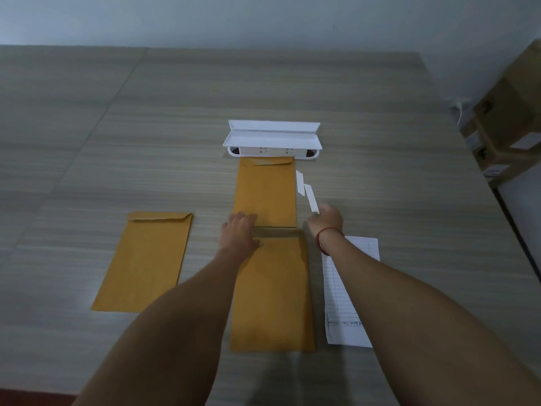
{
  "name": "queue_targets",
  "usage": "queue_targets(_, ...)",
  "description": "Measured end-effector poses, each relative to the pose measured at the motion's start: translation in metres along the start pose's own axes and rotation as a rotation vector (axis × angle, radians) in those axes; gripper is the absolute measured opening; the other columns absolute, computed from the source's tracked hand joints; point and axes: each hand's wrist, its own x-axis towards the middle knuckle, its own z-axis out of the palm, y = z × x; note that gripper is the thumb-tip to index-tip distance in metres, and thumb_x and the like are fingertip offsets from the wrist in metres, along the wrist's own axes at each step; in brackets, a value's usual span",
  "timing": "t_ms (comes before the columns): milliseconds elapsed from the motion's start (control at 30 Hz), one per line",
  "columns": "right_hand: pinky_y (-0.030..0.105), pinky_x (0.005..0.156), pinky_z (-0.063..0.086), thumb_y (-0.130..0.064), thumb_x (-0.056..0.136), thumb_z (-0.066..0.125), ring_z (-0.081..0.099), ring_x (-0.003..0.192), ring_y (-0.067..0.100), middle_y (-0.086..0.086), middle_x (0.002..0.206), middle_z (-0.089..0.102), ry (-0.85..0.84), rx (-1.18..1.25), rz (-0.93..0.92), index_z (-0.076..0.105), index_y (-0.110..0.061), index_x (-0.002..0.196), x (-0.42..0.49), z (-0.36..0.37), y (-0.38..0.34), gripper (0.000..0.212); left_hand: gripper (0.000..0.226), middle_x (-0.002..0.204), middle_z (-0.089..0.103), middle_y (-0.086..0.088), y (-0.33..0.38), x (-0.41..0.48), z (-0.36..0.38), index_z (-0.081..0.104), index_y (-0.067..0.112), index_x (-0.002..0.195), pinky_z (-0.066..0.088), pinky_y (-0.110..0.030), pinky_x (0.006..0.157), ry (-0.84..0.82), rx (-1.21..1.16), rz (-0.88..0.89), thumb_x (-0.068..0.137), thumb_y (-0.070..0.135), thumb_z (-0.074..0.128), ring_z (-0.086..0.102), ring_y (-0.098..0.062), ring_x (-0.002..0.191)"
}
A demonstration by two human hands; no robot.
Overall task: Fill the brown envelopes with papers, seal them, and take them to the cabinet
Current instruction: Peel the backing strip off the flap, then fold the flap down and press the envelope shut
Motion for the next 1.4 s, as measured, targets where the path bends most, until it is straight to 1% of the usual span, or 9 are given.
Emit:
queue_targets(167, 0.041, 0.106, 0.041, -0.015, 0.094, 0.055, 0.052, 0.123, 0.030, 0.007, 0.130, 0.057, -0.283, -0.504, -0.340, 0.054, -0.018, 0.131, -0.026, 0.008, 0.000, 0.037, 0.051, 0.125, 0.049, -0.003, 0.007, -0.016, 0.000, 0.059, 0.023, 0.123, 0.034, -0.037, 0.105, 0.032, 0.064, 0.020, 0.077, 0.036, 0.075, 0.041, -0.024, 0.124)
queue_targets(400, 0.044, 0.106, 0.042, -0.002, 0.093, 0.044, 0.051, 0.123, 0.031, 0.004, 0.131, 0.058, -0.426, -0.648, -0.413, 0.055, -0.031, 0.131, -0.052, 0.024, 0.027, 0.049, 0.042, 0.134, 0.052, 0.000, 0.017, -0.055, 0.011, 0.055, 0.025, 0.129, 0.031, -0.036, 0.105, -0.018, 0.121, 0.058, 0.087, 0.029, 0.061, 0.043, -0.022, 0.128)
queue_targets(500, 0.050, 0.117, 0.024, -0.003, 0.093, 0.045, 0.030, 0.143, 0.028, 0.003, 0.156, 0.031, -0.508, -0.777, -0.483, 0.036, -0.030, 0.146, -0.060, 0.028, 0.034, 0.060, 0.048, 0.152, 0.035, -0.001, 0.019, -0.063, 0.020, 0.041, 0.027, 0.140, 0.030, -0.042, 0.109, -0.091, 0.071, 0.047, 0.093, 0.020, 0.048, 0.036, -0.025, 0.137)
queue_targets(633, 0.053, 0.119, 0.002, -0.009, 0.095, 0.044, -0.009, 0.150, 0.018, -0.008, 0.162, -0.011, -0.562, -0.871, -0.435, 0.003, -0.027, 0.155, -0.068, 0.038, 0.044, 0.075, 0.060, 0.162, 0.007, 0.003, 0.024, -0.070, 0.034, 0.017, 0.032, 0.150, 0.026, -0.047, 0.113, -0.182, 0.069, 0.005, 0.096, 0.015, 0.037, 0.013, -0.021, 0.147)
queue_targets(933, 0.052, 0.118, -0.012, -0.021, 0.095, 0.035, -0.015, 0.149, 0.019, -0.003, 0.159, -0.023, -0.467, -1.095, -0.241, -0.014, -0.019, 0.153, -0.068, 0.018, 0.064, 0.076, 0.058, 0.162, -0.004, 0.004, -0.002, -0.083, 0.028, 0.000, 0.023, 0.153, 0.012, -0.051, 0.120, -0.278, 0.092, -0.194, 0.102, 0.032, 0.026, 0.003, -0.021, 0.150)
queue_targets(1033, 0.045, 0.122, 0.006, -0.016, 0.096, 0.036, 0.003, 0.150, 0.023, 0.004, 0.162, -0.007, -0.421, -0.952, -0.191, -0.004, -0.011, 0.154, -0.072, 0.011, 0.061, 0.071, 0.061, 0.158, 0.021, -0.006, -0.006, -0.083, 0.020, 0.017, 0.014, 0.150, 0.027, -0.052, 0.114, -0.284, -0.028, -0.292, 0.099, 0.045, 0.029, 0.027, -0.027, 0.144)
queue_targets(1133, 0.038, 0.102, 0.042, -0.018, 0.097, 0.044, 0.046, 0.127, 0.029, 0.012, 0.144, 0.039, -0.224, -0.690, -0.216, 0.039, -0.007, 0.141, -0.077, 0.013, 0.057, 0.046, 0.048, 0.128, 0.054, -0.013, 0.004, -0.086, 0.013, 0.049, 0.006, 0.125, 0.045, -0.047, 0.100, -0.120, -0.192, -0.354, 0.095, 0.043, 0.045, 0.051, -0.031, 0.118)
queue_targets(1267, 0.035, 0.085, 0.052, -0.007, 0.084, 0.060, 0.057, 0.110, 0.031, 0.014, 0.123, 0.054, -0.194, -0.382, 0.028, 0.054, -0.007, 0.117, -0.079, 0.022, 0.055, 0.034, 0.067, 0.130, 0.045, -0.013, 0.017, -0.093, 0.016, 0.042, 0.007, 0.128, 0.046, -0.039, 0.097, -0.075, -0.332, -0.535, 0.079, 0.042, 0.071, 0.049, -0.032, 0.120)
queue_targets(1400, 0.033, 0.080, 0.053, -0.005, 0.081, 0.067, 0.062, 0.105, 0.030, 0.013, 0.115, 0.062, -0.180, -0.214, 0.176, 0.054, -0.006, 0.115, -0.075, 0.020, 0.060, 0.036, 0.084, 0.126, 0.050, -0.012, 0.018, -0.095, 0.023, 0.041, 0.006, 0.126, 0.049, -0.039, 0.096, -0.070, -0.537, -0.692, 0.062, 0.039, 0.086, 0.051, -0.030, 0.120)
